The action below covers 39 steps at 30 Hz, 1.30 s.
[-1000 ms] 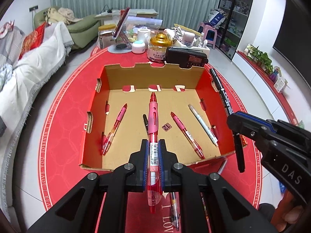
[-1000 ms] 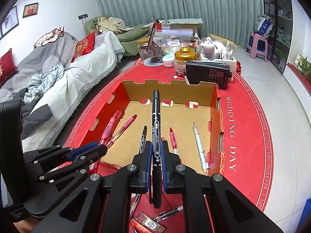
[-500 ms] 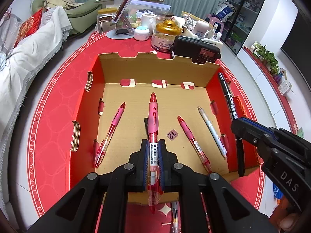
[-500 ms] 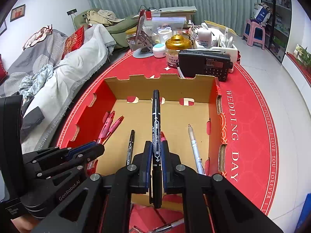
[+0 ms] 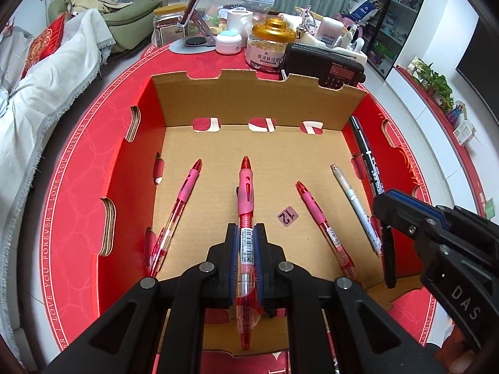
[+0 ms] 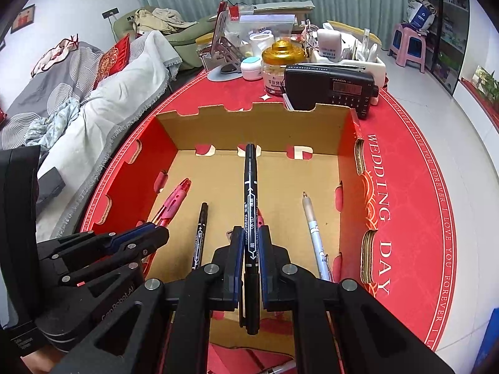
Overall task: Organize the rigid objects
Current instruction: 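Lower the pink pen and black marker into the box, then open the left tool releasing the pink pen while the right tool releases the marker, then move both tools back down to the remaining pens on the rug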
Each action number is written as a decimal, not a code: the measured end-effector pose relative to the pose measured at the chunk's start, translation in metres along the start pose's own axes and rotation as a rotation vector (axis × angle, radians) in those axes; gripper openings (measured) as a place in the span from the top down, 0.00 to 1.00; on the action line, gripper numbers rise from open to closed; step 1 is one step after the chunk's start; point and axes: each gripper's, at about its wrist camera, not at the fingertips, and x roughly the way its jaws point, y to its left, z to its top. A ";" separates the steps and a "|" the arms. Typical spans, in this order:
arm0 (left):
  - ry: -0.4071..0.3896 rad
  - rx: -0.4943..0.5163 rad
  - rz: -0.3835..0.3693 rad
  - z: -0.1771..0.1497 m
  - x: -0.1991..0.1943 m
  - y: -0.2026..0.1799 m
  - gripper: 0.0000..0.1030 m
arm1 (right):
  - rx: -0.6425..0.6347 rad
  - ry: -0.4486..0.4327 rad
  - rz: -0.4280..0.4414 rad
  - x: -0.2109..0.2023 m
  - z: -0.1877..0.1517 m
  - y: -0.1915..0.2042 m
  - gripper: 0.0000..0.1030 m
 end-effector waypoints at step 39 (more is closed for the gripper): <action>-0.047 0.046 -0.129 -0.137 -0.085 -0.016 0.46 | 0.004 0.060 0.057 -0.075 -0.154 0.000 0.90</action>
